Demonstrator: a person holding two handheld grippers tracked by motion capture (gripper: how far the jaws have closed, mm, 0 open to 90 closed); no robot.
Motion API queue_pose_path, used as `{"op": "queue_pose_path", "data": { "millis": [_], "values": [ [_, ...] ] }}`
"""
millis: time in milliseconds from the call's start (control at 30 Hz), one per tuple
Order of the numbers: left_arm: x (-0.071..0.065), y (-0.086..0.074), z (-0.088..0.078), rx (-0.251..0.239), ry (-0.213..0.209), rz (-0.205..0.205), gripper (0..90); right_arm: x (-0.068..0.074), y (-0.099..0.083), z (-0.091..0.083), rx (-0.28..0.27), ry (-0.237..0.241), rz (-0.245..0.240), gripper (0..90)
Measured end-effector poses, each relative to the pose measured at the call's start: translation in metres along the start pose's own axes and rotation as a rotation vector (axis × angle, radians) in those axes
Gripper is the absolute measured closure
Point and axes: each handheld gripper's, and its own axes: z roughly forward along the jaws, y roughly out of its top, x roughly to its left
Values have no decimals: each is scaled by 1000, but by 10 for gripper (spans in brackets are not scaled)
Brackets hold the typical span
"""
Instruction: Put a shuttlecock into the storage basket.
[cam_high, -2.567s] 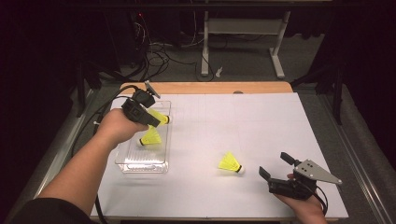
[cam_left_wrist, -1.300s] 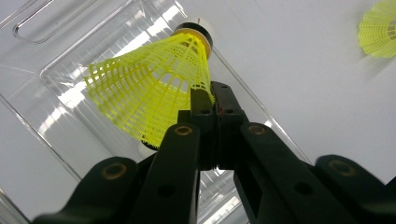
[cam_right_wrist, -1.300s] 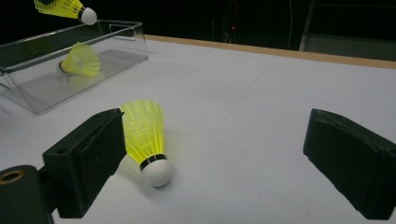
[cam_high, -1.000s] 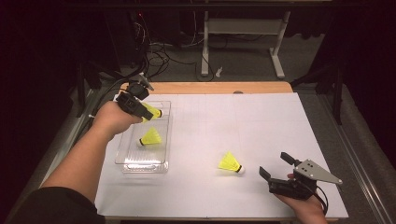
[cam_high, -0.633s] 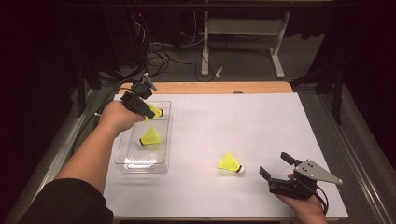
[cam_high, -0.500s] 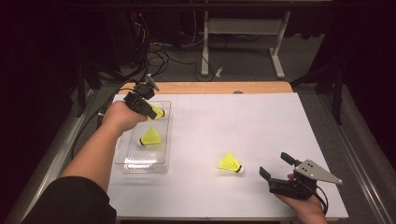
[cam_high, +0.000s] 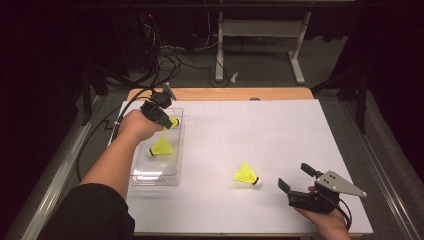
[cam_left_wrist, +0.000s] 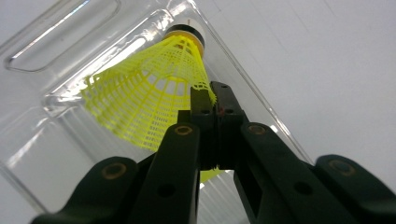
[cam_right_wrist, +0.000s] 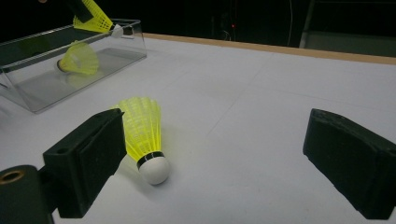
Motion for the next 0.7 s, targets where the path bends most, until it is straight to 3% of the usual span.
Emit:
{"op": "queue_pose_path", "data": {
  "millis": [167,333,700],
  "values": [
    [5,-2,8,-12,3,-17,895,0,-1,0,1,2,3,67],
    [9,-3,17,-2,-20,-19,895,0,-1,1,4,3,0,69],
    [8,-6,30,10,-17,-19,894,1,-1,0,4,4,-1,69]
  ]
}}
